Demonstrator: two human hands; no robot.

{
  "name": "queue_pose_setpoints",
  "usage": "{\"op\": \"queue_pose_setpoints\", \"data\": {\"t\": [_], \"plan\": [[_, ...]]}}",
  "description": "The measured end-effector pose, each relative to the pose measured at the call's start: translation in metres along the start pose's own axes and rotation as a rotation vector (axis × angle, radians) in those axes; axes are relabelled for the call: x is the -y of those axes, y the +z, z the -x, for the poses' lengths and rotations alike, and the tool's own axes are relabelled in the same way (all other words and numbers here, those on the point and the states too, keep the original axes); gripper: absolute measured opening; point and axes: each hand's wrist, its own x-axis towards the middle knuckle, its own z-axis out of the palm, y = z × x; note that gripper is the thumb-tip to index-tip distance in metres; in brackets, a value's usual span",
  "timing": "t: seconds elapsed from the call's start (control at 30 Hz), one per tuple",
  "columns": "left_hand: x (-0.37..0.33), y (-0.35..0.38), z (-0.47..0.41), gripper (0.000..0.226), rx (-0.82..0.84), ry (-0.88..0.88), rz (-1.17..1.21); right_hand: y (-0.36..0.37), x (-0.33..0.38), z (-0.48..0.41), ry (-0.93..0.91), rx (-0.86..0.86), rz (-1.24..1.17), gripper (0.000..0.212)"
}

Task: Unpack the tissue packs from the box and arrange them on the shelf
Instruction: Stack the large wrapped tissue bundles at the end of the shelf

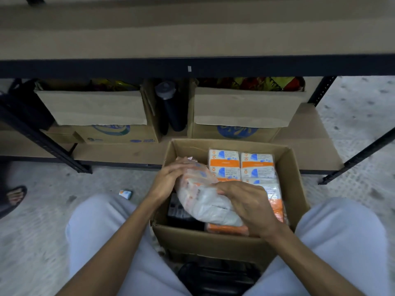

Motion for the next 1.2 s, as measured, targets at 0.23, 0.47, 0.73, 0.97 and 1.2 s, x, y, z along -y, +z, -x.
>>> {"op": "queue_pose_setpoints", "data": {"t": [0.23,0.47,0.73,0.97,1.2], "plan": [[0.010,-0.023,0.015,0.073,0.257,0.334,-0.633,-0.029,-0.021,0.010,-0.034,0.063,0.000,0.022],[0.021,-0.026,0.018,0.068,0.355,0.390,-0.720,-0.036,-0.019,0.014,0.207,0.215,-0.072,0.045],[0.014,-0.013,0.023,0.047,0.190,0.522,-0.641,-0.061,-0.001,0.004,0.516,0.351,-0.151,0.046],[0.002,0.000,0.028,0.051,0.078,0.603,-0.865,-0.054,0.020,-0.014,0.505,0.719,0.144,0.082],[-0.022,-0.005,0.035,0.049,-0.017,0.638,-0.892,-0.054,0.005,-0.002,0.519,0.663,0.242,0.084]]}}
